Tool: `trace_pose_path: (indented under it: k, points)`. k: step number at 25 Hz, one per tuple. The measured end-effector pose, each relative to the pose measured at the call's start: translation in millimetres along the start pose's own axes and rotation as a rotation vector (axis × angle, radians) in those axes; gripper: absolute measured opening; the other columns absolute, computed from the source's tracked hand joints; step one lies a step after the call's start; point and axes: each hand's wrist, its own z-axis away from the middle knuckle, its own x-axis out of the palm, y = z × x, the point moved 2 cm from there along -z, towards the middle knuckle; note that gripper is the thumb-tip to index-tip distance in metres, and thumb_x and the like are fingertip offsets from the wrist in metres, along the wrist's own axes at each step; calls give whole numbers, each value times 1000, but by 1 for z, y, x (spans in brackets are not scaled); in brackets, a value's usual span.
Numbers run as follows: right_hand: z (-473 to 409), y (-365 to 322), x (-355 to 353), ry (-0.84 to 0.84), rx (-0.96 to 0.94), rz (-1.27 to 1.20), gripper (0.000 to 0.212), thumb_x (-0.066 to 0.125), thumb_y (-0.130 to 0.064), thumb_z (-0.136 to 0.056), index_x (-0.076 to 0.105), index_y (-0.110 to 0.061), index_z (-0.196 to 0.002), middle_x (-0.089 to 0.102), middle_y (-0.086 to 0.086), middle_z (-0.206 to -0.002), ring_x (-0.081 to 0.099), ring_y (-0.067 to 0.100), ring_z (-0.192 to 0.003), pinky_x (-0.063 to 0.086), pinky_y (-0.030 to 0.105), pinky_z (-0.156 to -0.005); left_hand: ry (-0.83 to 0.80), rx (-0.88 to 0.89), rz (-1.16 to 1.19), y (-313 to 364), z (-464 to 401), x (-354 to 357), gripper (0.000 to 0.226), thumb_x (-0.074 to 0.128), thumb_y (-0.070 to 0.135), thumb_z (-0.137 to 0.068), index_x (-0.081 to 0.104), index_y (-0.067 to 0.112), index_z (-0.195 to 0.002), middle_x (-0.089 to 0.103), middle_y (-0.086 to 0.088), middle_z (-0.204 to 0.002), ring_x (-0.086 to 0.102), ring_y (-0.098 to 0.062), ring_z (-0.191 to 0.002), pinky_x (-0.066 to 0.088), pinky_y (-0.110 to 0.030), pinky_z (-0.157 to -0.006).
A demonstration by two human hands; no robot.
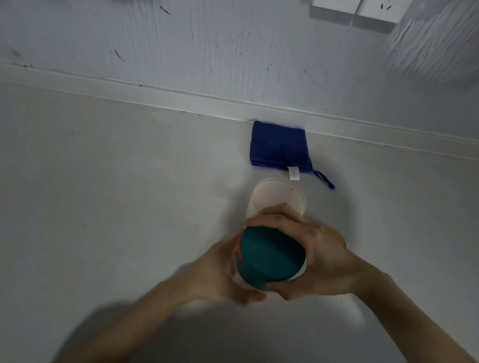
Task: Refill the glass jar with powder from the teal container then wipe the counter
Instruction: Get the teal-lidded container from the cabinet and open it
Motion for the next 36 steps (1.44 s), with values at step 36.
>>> trace_pose_path:
  k: [36]
  points:
    - [-17,-3,-10,-239,-29,96,68,77,-23,-65,43,-24,-124,35,-17,-116,30,-17,-105,26,-2,-88,-91,-31,23,8,2,-13,62,78,36,-54,46,51,-105,54,43,-104,52,14,-100,41,0,-75]
